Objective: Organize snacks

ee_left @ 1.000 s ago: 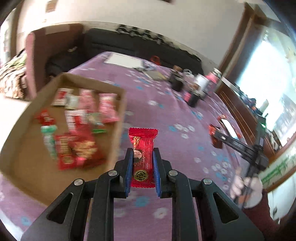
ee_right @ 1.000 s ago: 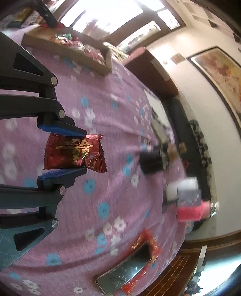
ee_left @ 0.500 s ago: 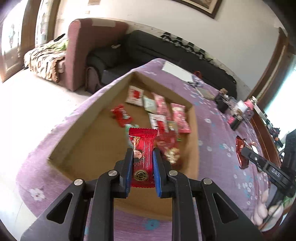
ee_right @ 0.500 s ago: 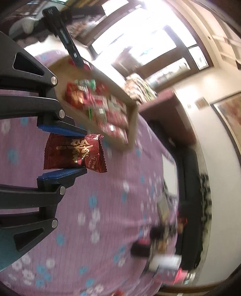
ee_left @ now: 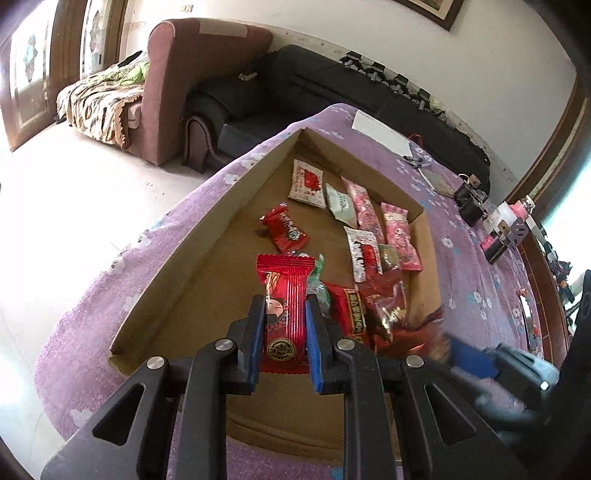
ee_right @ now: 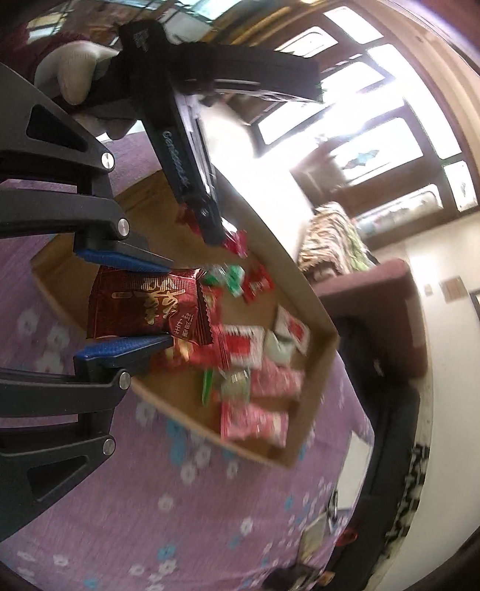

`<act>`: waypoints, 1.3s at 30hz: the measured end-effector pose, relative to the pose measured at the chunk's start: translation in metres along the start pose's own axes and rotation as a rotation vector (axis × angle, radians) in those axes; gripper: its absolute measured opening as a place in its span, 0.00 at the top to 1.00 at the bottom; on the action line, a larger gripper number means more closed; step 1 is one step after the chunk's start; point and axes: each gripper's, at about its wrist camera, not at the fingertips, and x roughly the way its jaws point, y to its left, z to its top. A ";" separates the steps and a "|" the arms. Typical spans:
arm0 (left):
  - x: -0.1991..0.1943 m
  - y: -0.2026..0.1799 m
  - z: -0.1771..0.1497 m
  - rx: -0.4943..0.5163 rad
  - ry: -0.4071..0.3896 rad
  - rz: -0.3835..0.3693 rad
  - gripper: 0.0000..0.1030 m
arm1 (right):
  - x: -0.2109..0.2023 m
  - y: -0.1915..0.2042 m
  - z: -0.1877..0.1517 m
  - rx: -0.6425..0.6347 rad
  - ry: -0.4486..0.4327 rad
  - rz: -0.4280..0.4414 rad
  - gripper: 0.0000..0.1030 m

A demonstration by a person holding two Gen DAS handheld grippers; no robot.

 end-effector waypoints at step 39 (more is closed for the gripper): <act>-0.051 -0.044 -0.024 0.068 -0.123 0.104 0.43 | -0.037 -0.009 -0.031 0.018 -0.112 -0.102 0.46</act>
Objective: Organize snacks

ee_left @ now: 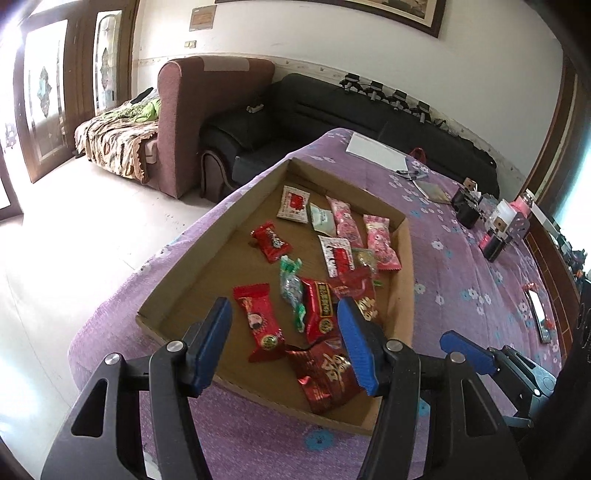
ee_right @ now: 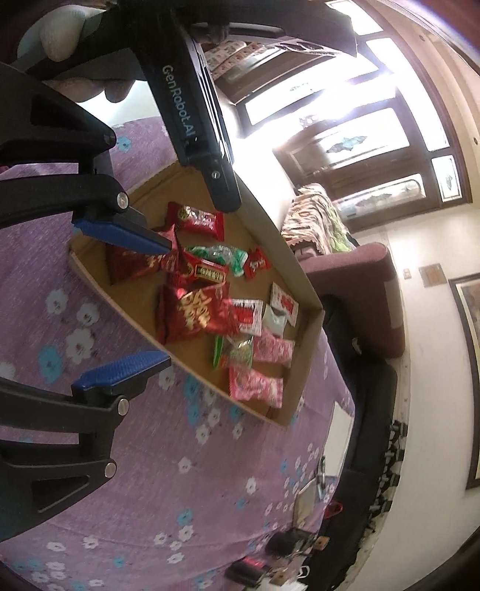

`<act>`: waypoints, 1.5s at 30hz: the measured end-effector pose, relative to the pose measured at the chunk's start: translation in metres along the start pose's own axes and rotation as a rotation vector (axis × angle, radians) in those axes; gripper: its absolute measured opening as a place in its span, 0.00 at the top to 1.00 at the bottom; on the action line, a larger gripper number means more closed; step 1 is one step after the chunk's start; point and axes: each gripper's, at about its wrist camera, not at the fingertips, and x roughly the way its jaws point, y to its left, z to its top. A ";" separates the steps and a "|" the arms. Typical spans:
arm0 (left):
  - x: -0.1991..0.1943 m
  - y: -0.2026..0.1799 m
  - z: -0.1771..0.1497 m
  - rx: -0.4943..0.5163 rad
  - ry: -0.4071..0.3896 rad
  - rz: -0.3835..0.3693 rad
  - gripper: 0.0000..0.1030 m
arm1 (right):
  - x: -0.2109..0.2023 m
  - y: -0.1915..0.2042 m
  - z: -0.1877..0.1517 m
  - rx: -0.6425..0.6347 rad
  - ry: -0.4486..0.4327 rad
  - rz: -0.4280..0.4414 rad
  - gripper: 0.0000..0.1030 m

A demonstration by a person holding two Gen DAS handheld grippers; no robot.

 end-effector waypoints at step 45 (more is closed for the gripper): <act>-0.028 -0.067 -0.019 0.121 -0.173 0.193 0.00 | -0.032 -0.032 -0.039 -0.040 -0.052 -0.120 0.34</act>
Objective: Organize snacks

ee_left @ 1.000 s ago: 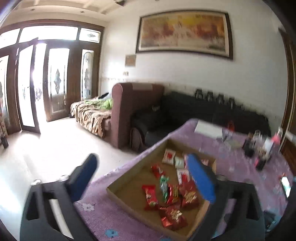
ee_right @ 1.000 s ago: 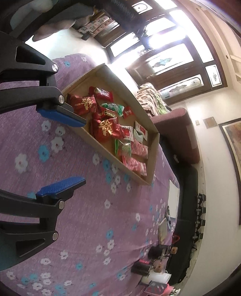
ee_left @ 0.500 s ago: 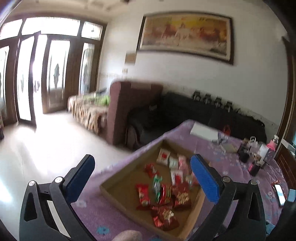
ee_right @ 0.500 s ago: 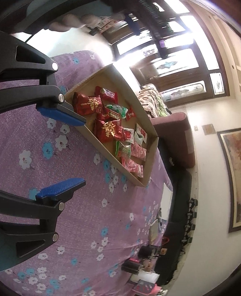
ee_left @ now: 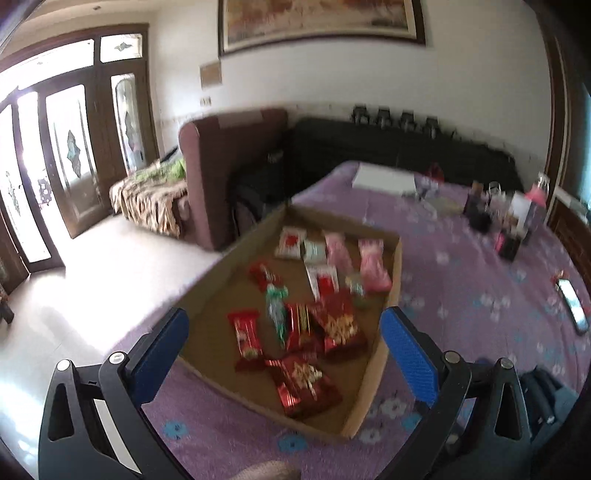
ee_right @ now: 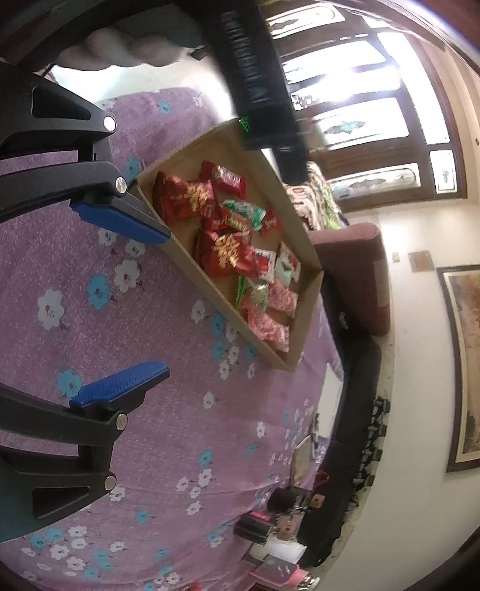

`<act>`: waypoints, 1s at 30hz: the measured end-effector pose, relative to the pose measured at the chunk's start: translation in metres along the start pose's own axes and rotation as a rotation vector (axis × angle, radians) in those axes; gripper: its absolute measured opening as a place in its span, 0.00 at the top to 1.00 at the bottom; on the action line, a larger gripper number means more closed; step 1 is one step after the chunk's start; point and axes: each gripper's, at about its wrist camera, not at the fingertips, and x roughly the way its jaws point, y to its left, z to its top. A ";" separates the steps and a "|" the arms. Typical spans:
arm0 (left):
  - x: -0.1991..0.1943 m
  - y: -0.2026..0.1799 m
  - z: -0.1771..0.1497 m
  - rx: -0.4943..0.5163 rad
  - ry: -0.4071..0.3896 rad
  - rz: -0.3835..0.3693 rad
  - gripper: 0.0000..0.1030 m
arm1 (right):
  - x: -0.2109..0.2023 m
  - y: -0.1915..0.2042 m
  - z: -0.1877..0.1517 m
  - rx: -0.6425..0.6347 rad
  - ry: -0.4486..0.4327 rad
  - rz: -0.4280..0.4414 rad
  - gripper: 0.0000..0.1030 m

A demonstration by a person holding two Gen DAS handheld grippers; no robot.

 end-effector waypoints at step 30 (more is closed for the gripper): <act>0.028 0.010 -0.013 -0.024 0.124 -0.018 0.00 | 0.029 0.015 0.001 -0.051 0.106 -0.033 0.31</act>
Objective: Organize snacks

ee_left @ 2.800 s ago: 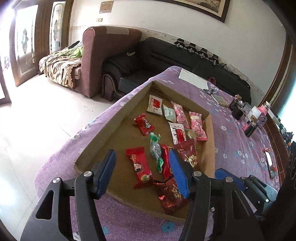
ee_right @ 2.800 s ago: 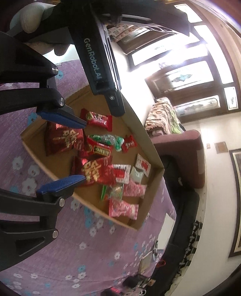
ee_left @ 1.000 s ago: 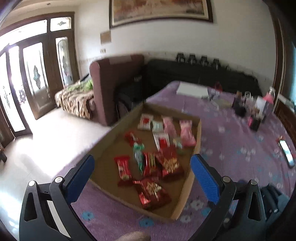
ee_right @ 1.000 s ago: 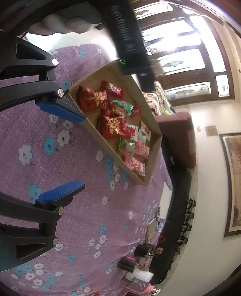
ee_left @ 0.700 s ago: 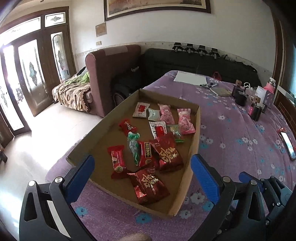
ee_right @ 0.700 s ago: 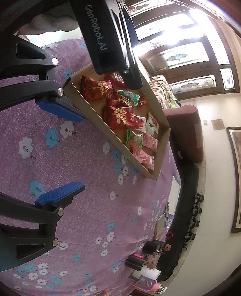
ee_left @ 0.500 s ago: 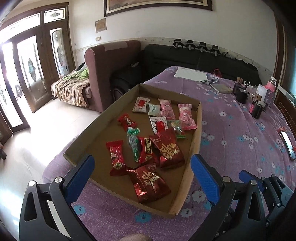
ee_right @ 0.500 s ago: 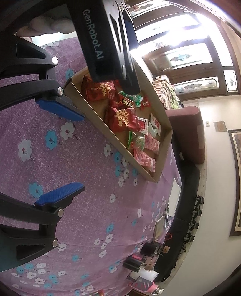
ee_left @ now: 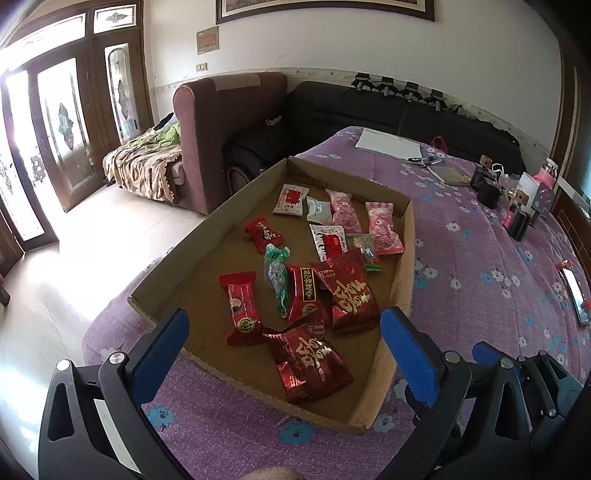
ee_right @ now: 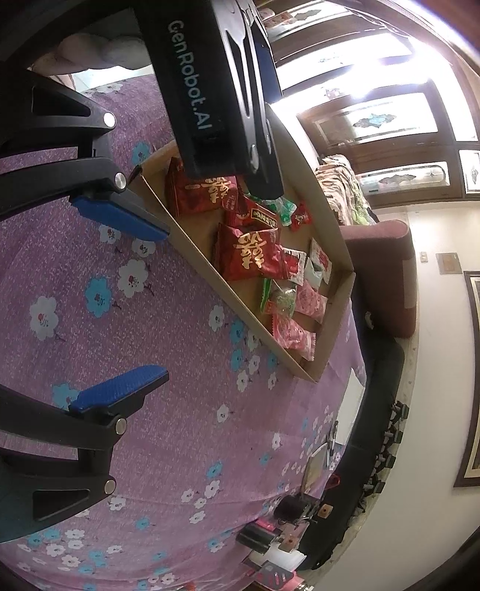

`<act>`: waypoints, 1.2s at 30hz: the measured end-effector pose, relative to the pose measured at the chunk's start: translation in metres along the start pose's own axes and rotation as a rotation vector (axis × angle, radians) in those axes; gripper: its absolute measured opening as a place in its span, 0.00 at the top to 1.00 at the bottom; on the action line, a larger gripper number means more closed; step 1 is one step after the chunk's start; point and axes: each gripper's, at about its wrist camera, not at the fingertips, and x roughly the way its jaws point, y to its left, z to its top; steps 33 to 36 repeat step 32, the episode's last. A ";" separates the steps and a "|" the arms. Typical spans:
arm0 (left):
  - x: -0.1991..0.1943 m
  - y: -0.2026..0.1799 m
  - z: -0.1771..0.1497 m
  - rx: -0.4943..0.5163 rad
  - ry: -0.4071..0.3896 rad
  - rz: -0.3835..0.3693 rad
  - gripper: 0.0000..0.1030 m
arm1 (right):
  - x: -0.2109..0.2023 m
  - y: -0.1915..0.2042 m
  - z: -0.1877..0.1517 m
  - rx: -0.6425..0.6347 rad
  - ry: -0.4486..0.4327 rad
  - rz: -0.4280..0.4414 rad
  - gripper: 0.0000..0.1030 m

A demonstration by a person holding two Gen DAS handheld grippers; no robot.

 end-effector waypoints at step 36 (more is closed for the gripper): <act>-0.002 -0.003 -0.004 -0.020 0.033 0.020 0.00 | -0.010 -0.005 -0.004 0.033 -0.018 0.014 0.30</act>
